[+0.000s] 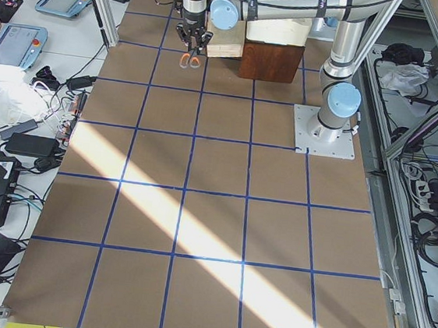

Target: Place scissors in drawer with both arms

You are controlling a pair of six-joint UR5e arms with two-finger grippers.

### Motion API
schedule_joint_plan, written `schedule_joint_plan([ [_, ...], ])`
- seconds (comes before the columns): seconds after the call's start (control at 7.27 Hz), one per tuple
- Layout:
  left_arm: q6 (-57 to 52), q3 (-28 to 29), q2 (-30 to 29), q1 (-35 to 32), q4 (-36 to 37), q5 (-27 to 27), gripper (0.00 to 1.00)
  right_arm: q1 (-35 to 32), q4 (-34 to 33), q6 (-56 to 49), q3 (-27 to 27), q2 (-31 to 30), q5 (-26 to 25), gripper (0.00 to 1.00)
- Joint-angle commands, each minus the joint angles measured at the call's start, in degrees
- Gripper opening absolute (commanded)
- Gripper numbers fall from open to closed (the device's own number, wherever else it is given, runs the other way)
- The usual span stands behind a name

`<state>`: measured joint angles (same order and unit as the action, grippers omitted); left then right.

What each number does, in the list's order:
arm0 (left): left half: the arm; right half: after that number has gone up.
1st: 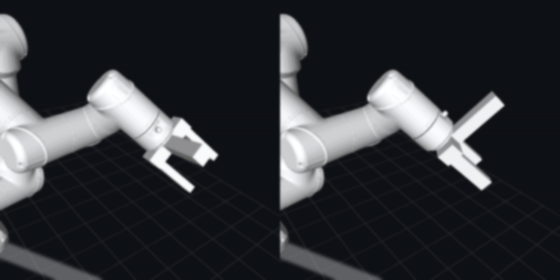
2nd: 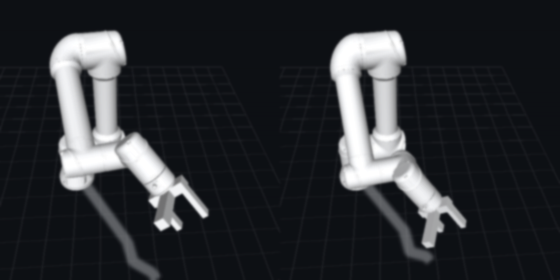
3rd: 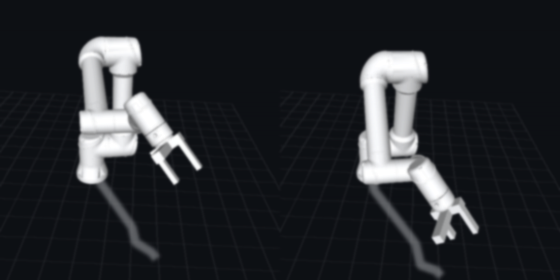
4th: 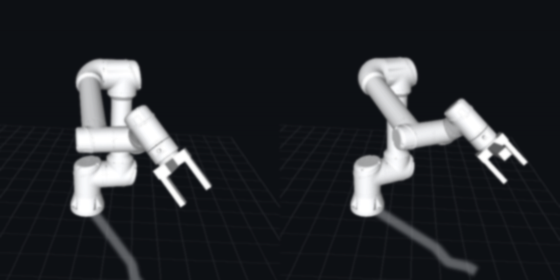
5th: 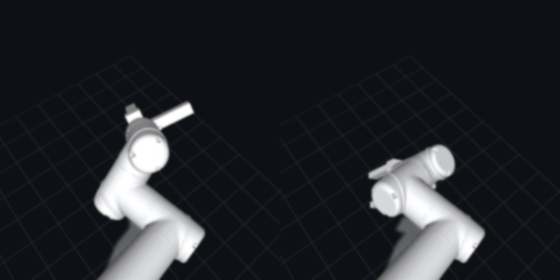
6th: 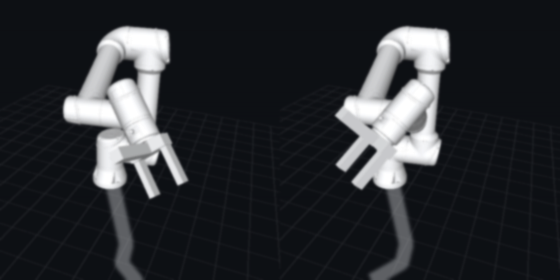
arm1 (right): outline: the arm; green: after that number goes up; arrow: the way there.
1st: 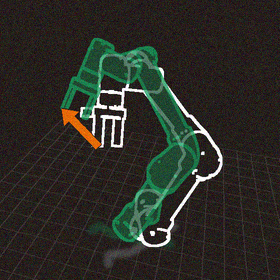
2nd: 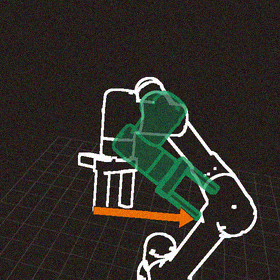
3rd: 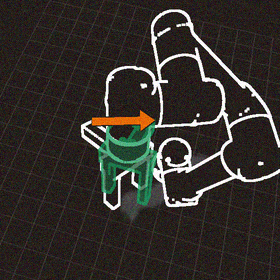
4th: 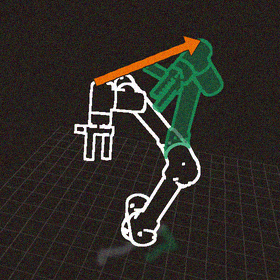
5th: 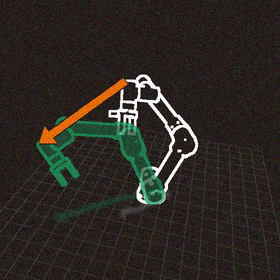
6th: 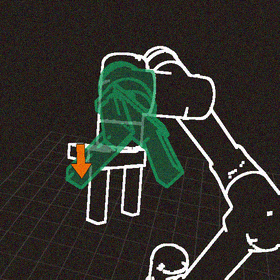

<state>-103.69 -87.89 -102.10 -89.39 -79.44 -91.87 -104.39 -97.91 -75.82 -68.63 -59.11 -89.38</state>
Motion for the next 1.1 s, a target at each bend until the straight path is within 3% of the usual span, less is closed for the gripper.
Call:
schedule_joint_plan([
  [0.0, 2.2, 0.0, 0.8, -1.9, -1.6, 0.1, 0.00, 4.6, 0.9, 2.3, -1.8, -8.8, -0.4, 1.00],
  [0.55, 16.2, 0.0, 0.0, -15.2, -1.6, 0.4, 0.00, 13.9, 6.0, 25.8, -11.9, -25.2, -0.2, 1.00],
  [0.96, 21.5, -0.1, -1.1, -21.2, -1.0, 3.1, 0.00, 14.8, 8.3, 54.1, -12.6, -29.6, -0.1, 1.00],
])
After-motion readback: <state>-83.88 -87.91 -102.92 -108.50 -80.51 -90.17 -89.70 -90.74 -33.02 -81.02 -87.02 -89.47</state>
